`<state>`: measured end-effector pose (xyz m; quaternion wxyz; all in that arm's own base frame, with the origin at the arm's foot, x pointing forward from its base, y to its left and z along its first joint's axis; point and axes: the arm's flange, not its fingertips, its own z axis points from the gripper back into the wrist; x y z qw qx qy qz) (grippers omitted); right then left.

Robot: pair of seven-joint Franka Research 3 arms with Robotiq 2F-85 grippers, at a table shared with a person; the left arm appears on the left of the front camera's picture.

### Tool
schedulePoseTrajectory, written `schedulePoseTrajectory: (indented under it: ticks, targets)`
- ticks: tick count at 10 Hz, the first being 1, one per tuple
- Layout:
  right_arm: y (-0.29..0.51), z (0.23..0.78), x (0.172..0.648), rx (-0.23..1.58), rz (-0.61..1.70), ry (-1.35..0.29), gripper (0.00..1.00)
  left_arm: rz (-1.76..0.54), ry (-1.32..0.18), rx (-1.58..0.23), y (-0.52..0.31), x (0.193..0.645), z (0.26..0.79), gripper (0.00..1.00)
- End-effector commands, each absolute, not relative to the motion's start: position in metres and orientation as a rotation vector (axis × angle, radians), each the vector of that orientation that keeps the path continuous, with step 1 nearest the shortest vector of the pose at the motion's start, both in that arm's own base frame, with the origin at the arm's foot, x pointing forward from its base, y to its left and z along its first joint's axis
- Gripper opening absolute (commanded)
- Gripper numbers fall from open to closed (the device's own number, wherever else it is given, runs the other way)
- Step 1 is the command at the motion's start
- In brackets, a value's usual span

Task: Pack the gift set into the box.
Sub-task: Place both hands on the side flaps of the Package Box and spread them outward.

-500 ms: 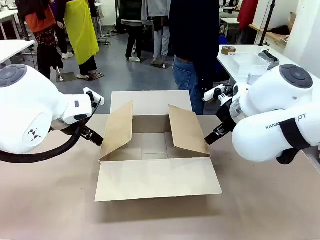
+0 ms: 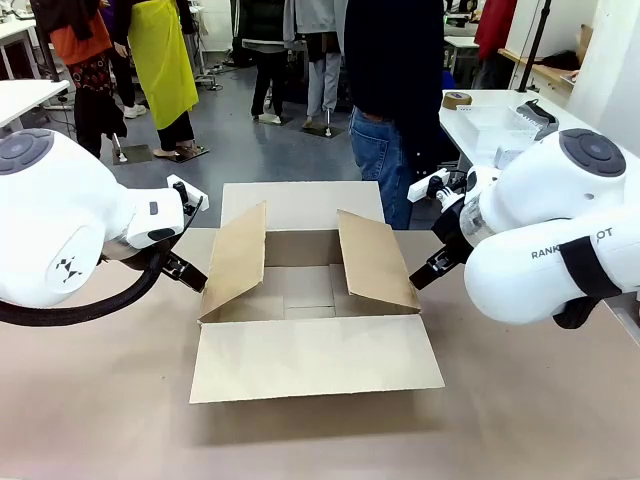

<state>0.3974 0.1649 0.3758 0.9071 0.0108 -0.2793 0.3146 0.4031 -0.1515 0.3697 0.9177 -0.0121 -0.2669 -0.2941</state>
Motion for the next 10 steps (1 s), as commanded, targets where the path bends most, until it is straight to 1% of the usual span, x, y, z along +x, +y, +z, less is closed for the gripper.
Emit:
schedulePoseTrajectory:
  ticks: [1,10]
  targets:
    - [0.1649,0.3757,0.3973,0.023,0.649,-0.576,1.0,-0.605,-0.55,-0.025,-0.1518,0.403,0.37,1.0]
    - [0.1649,0.3757,0.3973,0.023,0.649,-0.576,1.0,-0.605,-0.55,-0.025,-0.1518,0.403,0.37,1.0]
